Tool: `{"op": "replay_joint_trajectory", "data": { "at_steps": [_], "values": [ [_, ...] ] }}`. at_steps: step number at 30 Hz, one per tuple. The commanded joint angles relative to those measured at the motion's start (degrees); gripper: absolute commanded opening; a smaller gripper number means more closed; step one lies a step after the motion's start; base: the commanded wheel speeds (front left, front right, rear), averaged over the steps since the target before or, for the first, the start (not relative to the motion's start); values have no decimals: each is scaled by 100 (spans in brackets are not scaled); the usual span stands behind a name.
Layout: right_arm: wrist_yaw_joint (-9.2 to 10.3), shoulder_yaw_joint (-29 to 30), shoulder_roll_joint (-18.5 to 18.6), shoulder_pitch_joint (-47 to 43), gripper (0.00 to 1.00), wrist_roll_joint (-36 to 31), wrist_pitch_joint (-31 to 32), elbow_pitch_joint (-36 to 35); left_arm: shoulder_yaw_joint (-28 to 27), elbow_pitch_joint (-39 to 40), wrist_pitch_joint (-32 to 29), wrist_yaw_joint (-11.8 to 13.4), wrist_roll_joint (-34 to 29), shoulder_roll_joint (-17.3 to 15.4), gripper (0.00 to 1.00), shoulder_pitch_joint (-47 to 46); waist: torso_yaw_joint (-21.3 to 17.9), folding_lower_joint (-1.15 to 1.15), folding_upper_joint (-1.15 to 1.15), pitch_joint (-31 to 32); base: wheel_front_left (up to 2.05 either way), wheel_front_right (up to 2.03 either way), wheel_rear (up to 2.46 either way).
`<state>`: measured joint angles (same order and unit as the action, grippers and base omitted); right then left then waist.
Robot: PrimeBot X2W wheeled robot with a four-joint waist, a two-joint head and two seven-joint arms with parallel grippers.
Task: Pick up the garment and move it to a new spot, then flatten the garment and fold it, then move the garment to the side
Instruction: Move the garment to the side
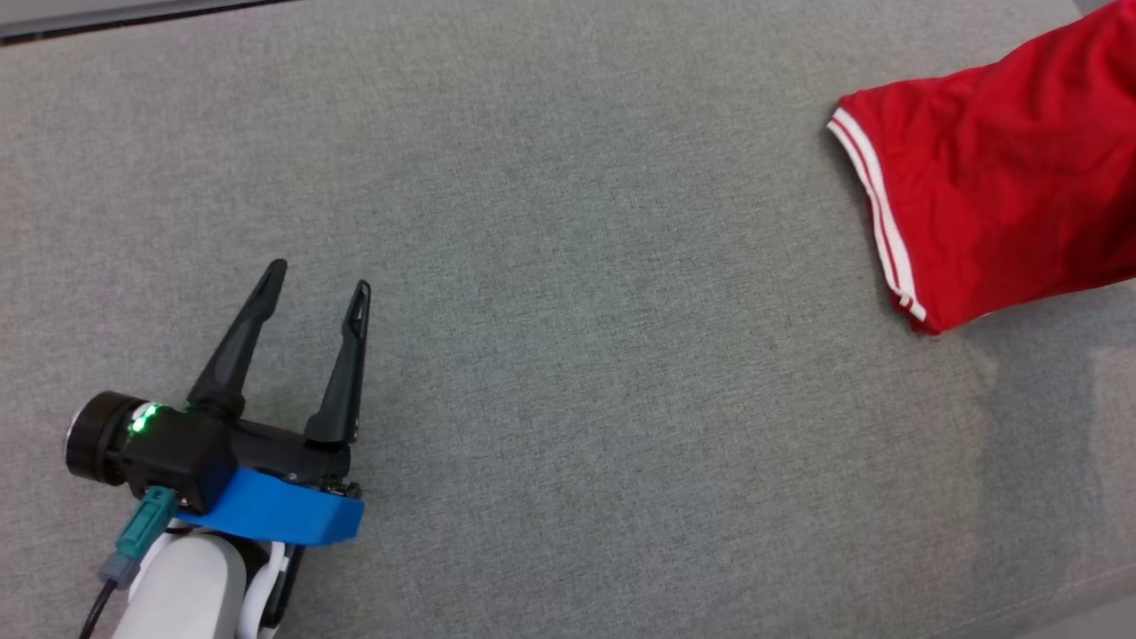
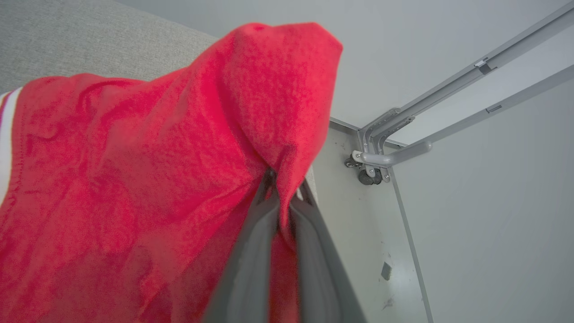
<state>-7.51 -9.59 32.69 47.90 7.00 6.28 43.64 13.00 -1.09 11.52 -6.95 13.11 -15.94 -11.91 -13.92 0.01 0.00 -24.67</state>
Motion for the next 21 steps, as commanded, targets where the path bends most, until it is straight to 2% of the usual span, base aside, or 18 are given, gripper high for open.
{"op": "replay_joint_trajectory", "data": {
  "at_steps": [1, 7, 8, 9, 10, 16, 21],
  "values": [
    [3, 22, 112, 158, 0, -137, -224, 92, -50, 109, -38, 22, 6, -62, 100, -82, 20, -1, 0, -92, 0, 0, 0],
    [3, 110, 126, 270, 0, -374, -700, 345, -23, 232, -123, 49, -19, -128, 100, -62, 24, -1, 0, -177, 0, 0, 0],
    [3, 128, 101, 280, 8, -395, -764, 409, -17, 243, -128, 51, -20, -137, 100, -65, 30, -1, 0, -181, 0, 0, 0],
    [3, 125, 74, 282, 75, -427, -845, 451, -15, 250, -142, 51, -19, -142, 100, -68, 38, -1, 0, -180, 0, 0, 0],
    [2, 122, 43, 285, 100, -437, -904, 496, -10, 254, -149, 52, -16, -141, 100, -69, 48, -1, 0, -176, 0, 0, 0],
    [2, 210, -77, 142, 100, -695, -1279, 609, 71, 112, -68, 86, 30, -62, 100, -5, 194, -1, 0, 32, 0, 0, 0],
    [2, 431, -249, -391, 100, -593, -1663, 550, 217, -216, 123, 98, 128, 180, 100, 96, 535, -1, 0, 539, 0, 0, 0]
  ]
}}
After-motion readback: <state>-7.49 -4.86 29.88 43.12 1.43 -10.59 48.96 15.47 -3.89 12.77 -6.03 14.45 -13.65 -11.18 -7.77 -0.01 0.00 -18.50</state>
